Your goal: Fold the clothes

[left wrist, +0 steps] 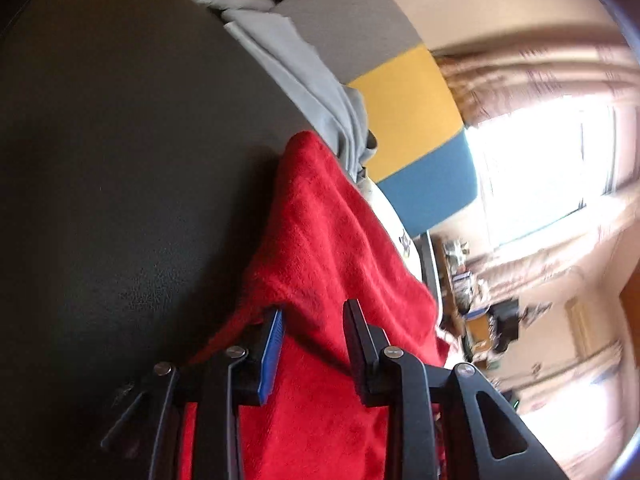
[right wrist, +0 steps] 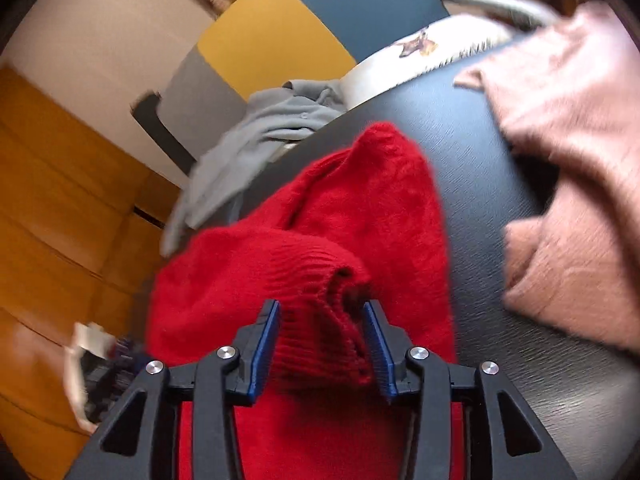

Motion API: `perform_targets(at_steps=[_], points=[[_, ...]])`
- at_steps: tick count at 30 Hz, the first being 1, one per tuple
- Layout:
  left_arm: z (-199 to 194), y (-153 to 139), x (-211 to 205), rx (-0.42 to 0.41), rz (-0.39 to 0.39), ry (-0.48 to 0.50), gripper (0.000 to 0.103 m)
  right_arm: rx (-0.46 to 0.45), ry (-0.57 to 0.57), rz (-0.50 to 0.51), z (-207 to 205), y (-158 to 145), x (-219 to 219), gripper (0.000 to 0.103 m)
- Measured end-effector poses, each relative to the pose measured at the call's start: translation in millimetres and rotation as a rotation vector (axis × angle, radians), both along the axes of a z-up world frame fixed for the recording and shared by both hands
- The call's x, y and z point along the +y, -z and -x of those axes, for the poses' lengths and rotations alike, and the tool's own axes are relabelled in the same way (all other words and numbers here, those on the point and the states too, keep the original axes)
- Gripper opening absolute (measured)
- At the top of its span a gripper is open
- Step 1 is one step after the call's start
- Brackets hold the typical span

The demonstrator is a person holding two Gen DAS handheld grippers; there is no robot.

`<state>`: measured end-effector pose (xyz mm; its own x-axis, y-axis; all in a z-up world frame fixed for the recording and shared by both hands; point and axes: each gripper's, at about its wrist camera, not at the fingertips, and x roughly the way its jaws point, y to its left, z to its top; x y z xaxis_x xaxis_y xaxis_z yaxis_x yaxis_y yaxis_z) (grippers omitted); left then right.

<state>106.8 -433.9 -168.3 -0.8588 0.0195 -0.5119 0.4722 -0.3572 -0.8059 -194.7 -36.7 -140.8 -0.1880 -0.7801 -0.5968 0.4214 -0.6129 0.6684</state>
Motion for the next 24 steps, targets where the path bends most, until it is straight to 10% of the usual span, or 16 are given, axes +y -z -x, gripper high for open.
perform_targets(at_steps=[4, 7, 11, 16, 20, 24], points=[[3.9, -1.2, -0.1, -0.054, 0.025, -0.018, 0.012, -0.054, -0.04, 0.055, 6.3, -2.4, -13.1, 0.045], [2.6, -7.9, 3.5, -0.096, 0.084, -0.003, 0.007, 0.067, 0.043, -0.022, 13.2, -20.6, -16.2, 0.012], [1.0, -13.5, 8.5, -0.141, 0.166, 0.042, 0.007, 0.318, 0.027, 0.036, -12.9, -70.2, -8.3, 0.007], [-3.7, -12.6, 10.4, -0.214, 0.216, 0.068, 0.005, 0.332, 0.028, -0.228, -14.7, -40.7, -16.2, 0.008], [-17.1, -12.1, 11.4, -0.249, 0.243, 0.087, 0.002, 0.314, 0.051, -0.295, -6.1, -25.7, -15.5, 0.009], [-27.1, -25.9, 11.0, -0.16, 0.223, 0.11, 0.01, 0.368, 0.076, -0.314, -11.2, -41.6, -10.7, 0.051]])
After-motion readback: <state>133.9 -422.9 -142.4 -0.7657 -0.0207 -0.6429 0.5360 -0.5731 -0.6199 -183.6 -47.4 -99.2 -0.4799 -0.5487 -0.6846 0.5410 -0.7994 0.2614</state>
